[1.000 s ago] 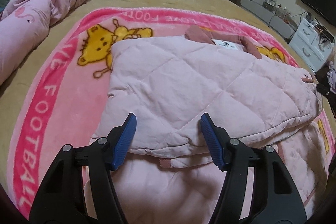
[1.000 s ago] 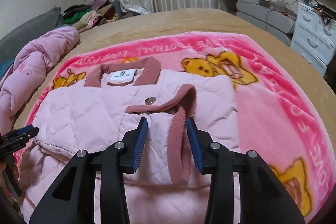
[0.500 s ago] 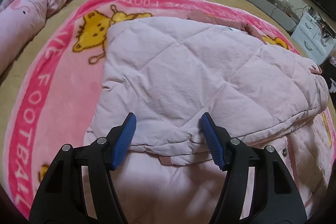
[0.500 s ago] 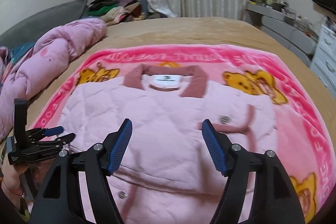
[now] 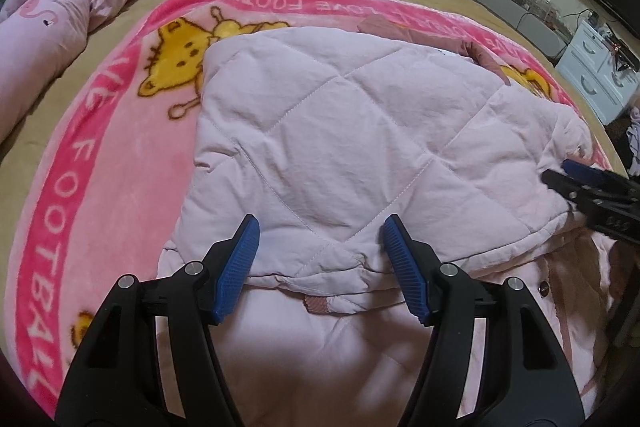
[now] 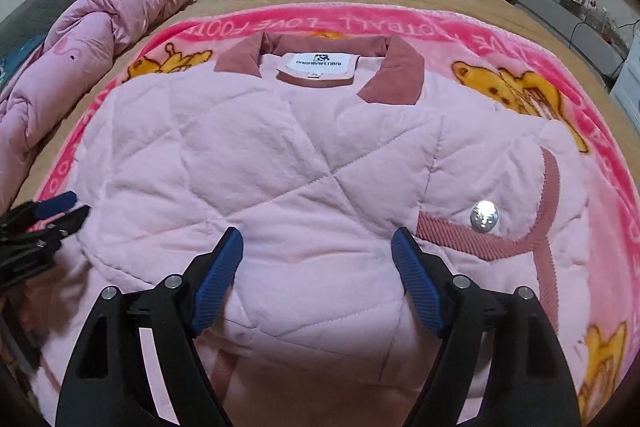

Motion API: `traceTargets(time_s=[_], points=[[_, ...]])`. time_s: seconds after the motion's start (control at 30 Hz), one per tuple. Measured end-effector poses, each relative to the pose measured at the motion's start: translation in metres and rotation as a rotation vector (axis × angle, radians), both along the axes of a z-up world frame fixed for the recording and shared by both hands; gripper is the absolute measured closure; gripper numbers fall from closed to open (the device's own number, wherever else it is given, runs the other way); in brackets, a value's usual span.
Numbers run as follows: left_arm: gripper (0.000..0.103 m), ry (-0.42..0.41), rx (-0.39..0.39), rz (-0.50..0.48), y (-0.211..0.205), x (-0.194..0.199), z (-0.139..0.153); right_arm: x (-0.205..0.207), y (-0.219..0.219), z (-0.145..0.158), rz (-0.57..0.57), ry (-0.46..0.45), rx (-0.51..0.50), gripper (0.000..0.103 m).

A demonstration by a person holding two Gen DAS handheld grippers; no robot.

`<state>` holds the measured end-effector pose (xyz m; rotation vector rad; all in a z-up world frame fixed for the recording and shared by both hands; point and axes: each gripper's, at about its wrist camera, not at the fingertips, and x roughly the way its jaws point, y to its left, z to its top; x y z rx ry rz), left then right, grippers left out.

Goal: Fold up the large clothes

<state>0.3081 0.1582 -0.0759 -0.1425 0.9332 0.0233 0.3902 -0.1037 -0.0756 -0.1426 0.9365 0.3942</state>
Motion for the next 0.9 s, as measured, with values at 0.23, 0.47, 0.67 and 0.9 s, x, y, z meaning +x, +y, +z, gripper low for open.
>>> traceTargets(time_s=[0.23,0.47,0.67,0.9], points=[[0.046,-0.001,0.009,0.006,-0.001,-0.001,0.002,-0.010,0.001,0.007,-0.026,-0.043,-0.001,0.024],[0.046,0.000,0.021,0.008,-0.002,-0.003,0.011,-0.025,-0.010,0.023,-0.077,-0.066,0.038,0.006],[0.032,0.013,-0.008,0.008,0.000,-0.006,0.021,-0.036,-0.026,0.035,-0.107,-0.070,0.087,0.004],[0.009,0.007,-0.023,-0.002,-0.004,-0.009,0.033,-0.043,-0.036,0.046,-0.141,-0.075,0.131,0.004]])
